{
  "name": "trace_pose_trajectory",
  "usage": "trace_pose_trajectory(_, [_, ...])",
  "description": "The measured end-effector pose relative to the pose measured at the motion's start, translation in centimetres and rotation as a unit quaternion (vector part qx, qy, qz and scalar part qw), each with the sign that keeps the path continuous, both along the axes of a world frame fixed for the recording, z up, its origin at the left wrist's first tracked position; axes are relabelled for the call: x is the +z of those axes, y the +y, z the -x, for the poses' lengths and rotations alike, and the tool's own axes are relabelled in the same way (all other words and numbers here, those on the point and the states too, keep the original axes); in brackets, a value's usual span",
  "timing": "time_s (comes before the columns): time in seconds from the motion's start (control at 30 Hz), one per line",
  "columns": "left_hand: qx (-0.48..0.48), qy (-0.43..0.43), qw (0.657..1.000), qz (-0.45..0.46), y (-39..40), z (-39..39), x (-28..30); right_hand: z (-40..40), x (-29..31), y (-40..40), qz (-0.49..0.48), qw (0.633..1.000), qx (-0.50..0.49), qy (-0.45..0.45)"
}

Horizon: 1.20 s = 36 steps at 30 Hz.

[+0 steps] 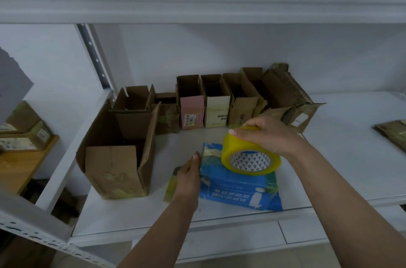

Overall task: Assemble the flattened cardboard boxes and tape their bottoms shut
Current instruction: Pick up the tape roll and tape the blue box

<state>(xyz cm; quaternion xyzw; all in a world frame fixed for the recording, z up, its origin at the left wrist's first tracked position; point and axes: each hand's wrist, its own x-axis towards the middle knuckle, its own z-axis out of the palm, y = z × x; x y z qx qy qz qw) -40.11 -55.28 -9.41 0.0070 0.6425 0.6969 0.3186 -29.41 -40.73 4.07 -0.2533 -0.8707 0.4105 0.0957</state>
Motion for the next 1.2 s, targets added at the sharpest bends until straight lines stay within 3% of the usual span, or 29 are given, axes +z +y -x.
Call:
trace_pose_trajectory(0.2, [-0.014, -0.082, 0.997, 0.006, 0.5, 0.6, 0.0, 0.4, -0.1, -0.1, 0.003, 1.000, -0.025, -0.005])
trace_pose_trajectory(0.67, [-0.017, -0.098, 0.995, 0.005, -0.5, 0.4, -1.2, 0.7, -0.4, -0.2, -0.001, 0.999, -0.036, 0.000])
trace_pose_trajectory(0.87, [-0.017, 0.017, 0.999, 0.039, 0.1, 1.3, -0.2, 1.0, -0.4, 0.0, -0.002, 1.000, -0.028, -0.001])
trace_pose_trajectory(0.93, [-0.023, 0.135, 0.989, 0.053, -0.3, 1.1, 1.2, 0.8, -0.5, 0.1, 0.001, 1.000, -0.028, 0.001])
trace_pose_trajectory(1.07, [-0.211, 0.382, 0.897, 0.068, -0.3, -0.6, 1.8, 0.9, -0.7, 0.1, 0.007, 0.999, -0.033, 0.010])
trace_pose_trajectory(1.13, [-0.255, 0.393, 0.881, 0.063, -0.1, -0.7, 1.1, 1.0, -0.9, 0.1, -0.002, 1.000, -0.030, 0.009])
trace_pose_trajectory(1.2, [-0.269, 0.319, 0.909, 0.015, -0.3, -0.4, 1.5, 1.0, -0.9, 0.1, -0.005, 1.000, -0.029, 0.012])
